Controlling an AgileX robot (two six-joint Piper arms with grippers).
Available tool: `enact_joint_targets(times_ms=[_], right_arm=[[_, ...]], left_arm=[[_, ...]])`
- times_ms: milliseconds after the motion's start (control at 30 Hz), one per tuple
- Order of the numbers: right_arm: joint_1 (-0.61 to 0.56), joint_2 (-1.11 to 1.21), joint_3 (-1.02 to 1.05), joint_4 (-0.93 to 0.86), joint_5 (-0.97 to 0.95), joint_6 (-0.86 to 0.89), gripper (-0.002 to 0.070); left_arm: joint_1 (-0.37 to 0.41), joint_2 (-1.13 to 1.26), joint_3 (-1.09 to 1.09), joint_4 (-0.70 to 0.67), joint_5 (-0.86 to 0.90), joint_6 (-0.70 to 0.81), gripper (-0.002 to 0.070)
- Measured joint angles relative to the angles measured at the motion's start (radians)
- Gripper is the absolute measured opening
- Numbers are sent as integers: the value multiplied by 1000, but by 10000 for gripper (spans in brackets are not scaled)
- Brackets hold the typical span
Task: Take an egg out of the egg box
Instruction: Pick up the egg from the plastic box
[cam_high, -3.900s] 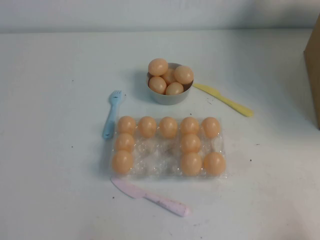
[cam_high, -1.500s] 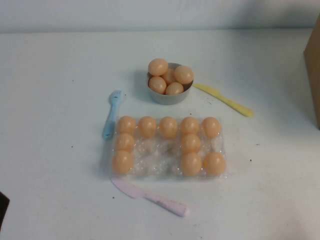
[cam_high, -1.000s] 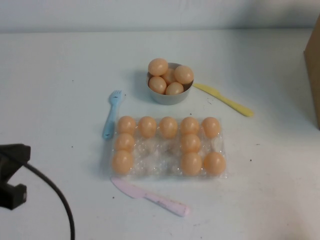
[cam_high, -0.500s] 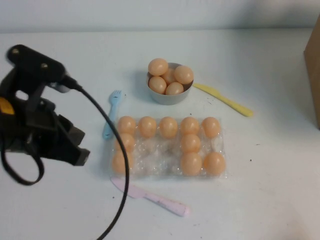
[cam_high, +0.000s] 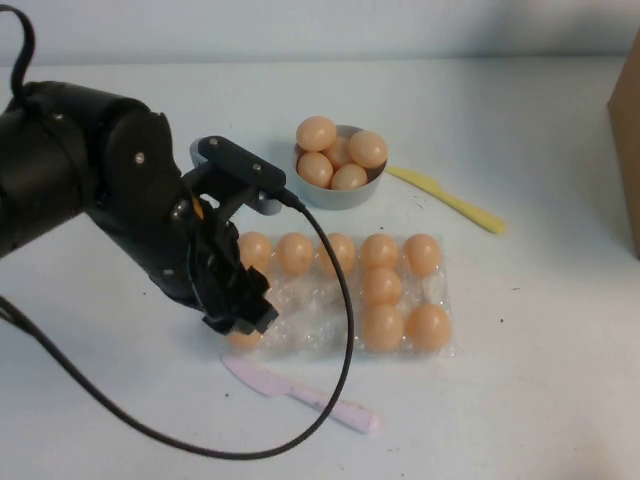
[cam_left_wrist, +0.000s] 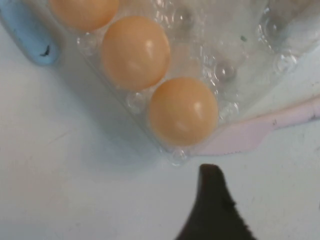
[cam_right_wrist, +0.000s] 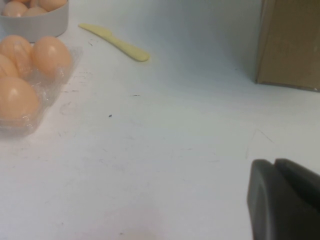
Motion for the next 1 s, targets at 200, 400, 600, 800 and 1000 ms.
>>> enact_joint_targets(times_ms=[200,400,600,800,1000], right_arm=[[0,0,0,0,0,0,-17],[0,0,0,0,0,0,-17],[0,0,0,0,0,0,-17],[0,0,0,0,0,0,-17],[0,0,0,0,0,0,-17]], left_arm=[[0,52,-22,16,-34,-117,505],[14,76,-23,56,-34,-230,519],[24,100,-23,27,-68,-274,503],[24,134,-24,-1,-79,-278,421],[24,170,-25,-5,-86,-263,405]])
